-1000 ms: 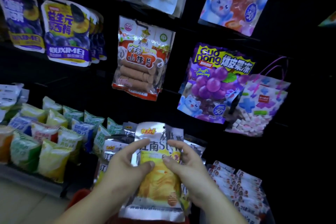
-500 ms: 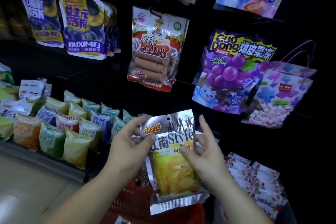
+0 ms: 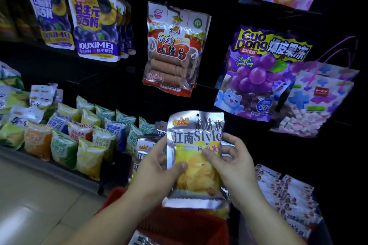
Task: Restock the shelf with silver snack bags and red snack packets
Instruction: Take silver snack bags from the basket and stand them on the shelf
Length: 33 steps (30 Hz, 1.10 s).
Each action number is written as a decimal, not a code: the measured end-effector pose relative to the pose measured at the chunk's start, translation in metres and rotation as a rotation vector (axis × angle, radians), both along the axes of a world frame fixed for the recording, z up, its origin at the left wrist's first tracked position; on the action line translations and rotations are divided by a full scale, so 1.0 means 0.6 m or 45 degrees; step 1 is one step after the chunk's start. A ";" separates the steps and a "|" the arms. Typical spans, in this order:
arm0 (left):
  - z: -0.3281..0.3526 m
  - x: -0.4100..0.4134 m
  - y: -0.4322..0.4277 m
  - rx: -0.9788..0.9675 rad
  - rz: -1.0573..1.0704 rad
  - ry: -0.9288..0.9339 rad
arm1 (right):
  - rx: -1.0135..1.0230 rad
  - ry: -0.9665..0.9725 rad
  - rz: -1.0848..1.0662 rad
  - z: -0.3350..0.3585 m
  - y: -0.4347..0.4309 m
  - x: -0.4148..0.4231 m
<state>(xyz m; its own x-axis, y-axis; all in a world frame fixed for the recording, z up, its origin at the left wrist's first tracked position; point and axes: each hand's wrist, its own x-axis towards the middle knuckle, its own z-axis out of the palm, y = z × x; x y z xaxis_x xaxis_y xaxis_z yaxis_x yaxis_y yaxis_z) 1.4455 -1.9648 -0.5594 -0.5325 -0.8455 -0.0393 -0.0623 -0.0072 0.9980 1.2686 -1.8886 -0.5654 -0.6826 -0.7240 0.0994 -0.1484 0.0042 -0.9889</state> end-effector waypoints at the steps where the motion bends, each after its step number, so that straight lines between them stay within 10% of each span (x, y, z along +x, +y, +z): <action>1: 0.003 0.002 -0.003 -0.034 0.066 -0.021 | 0.047 -0.048 0.113 0.004 0.004 0.001; 14: 0.003 0.030 0.001 -0.136 -0.112 -0.005 | 0.187 -0.166 0.627 0.013 0.029 -0.021; 22: -0.009 0.032 0.000 -0.613 0.009 -0.184 | 0.412 0.529 0.303 0.001 0.023 -0.003; 29: -0.022 0.017 0.033 -1.657 -0.294 -0.502 | 0.021 -0.404 0.420 0.027 0.016 0.035; 33: -0.031 0.017 0.043 -1.317 -0.479 -0.234 | 0.151 -0.222 0.220 -0.002 0.009 0.025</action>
